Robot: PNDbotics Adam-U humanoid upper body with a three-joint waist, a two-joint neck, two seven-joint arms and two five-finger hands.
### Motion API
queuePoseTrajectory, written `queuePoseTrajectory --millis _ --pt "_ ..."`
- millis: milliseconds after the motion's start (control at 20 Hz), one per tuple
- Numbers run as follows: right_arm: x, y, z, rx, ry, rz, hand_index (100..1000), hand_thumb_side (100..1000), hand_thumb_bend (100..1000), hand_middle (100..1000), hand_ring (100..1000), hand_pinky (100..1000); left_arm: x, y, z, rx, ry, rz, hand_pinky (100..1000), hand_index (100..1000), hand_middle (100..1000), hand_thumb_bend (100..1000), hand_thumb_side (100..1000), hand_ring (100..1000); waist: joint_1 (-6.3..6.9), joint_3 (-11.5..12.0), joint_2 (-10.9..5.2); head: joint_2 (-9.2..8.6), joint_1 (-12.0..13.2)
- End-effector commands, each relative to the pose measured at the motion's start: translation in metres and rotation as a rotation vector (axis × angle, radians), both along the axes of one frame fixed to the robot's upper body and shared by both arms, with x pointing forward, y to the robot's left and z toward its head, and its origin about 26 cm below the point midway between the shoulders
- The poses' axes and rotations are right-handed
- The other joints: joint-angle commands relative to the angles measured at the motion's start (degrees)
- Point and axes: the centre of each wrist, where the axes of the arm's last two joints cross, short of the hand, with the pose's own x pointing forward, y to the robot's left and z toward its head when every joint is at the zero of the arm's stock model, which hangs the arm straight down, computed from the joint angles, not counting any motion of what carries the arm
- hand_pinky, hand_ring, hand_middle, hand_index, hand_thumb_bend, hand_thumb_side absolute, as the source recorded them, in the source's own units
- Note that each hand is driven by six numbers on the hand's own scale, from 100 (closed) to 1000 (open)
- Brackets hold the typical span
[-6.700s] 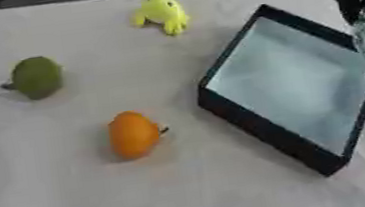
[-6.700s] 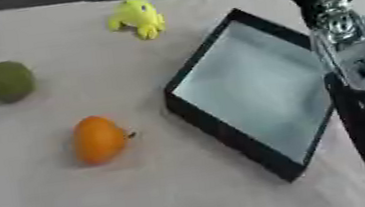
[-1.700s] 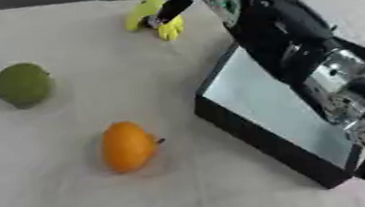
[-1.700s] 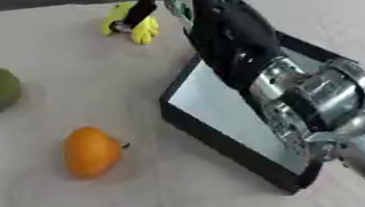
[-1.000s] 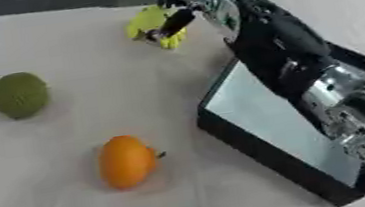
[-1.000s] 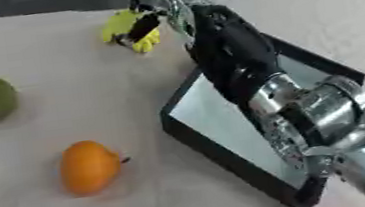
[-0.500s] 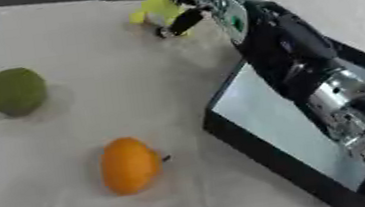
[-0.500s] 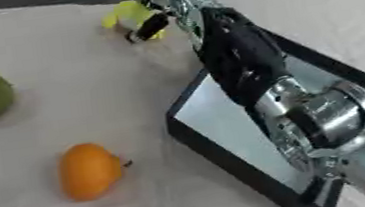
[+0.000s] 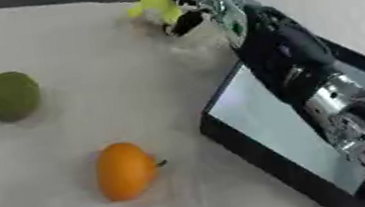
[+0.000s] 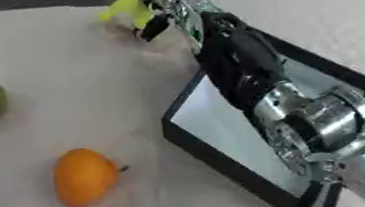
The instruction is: Pick up objects on the table and place them in the box.
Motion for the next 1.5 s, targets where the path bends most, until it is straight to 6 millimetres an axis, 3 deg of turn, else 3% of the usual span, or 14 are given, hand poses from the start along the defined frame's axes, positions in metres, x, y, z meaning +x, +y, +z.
queuePoseTrajectory --millis 50,100,200,400,700,1050,1500 --pt "-0.002 0.003 0.016 0.008 -0.080 0.020 858 351 302 776 834 884 -0.002 0.001 0.009 0.026 -0.025 -0.004 699 789 684 100 786 582 0.38 0.24 -0.95 -0.66 -0.35" --pt "-0.002 0.005 0.015 0.015 -0.091 0.026 849 292 238 766 827 880 -0.001 0.001 0.009 0.025 -0.024 -0.004 699 789 684 100 790 582 0.37 0.28 -0.89 -0.64 -0.35" --pt "-0.002 0.008 0.014 0.032 -0.109 0.032 800 242 191 713 799 864 -0.001 0.001 0.008 0.024 -0.023 -0.005 699 789 684 100 791 582 0.37 0.34 -0.82 -0.57 -0.38" --pt "-0.003 0.016 0.013 0.080 -0.172 0.035 698 179 100 606 750 841 -0.001 0.000 0.008 0.026 -0.020 -0.008 700 789 684 100 791 582 0.29 0.42 -0.73 -0.26 -0.46" --pt "-0.005 0.024 0.012 0.143 -0.258 0.046 556 197 100 482 660 802 -0.001 0.001 0.007 0.029 -0.015 -0.009 701 789 684 100 790 582 0.23 0.43 -1.12 0.46 -0.54" --pt "-0.008 0.027 0.031 0.178 -0.265 0.111 523 207 100 456 638 792 -0.002 0.005 0.003 0.037 0.009 0.001 702 789 685 100 789 583 0.12 -0.60 -2.81 2.66 0.04" --pt "-0.013 0.012 0.070 0.150 -0.270 0.161 516 242 100 446 630 802 -0.005 0.012 -0.005 0.056 0.045 0.022 703 789 686 100 785 584 -0.15 -2.74 -5.53 5.34 1.54"
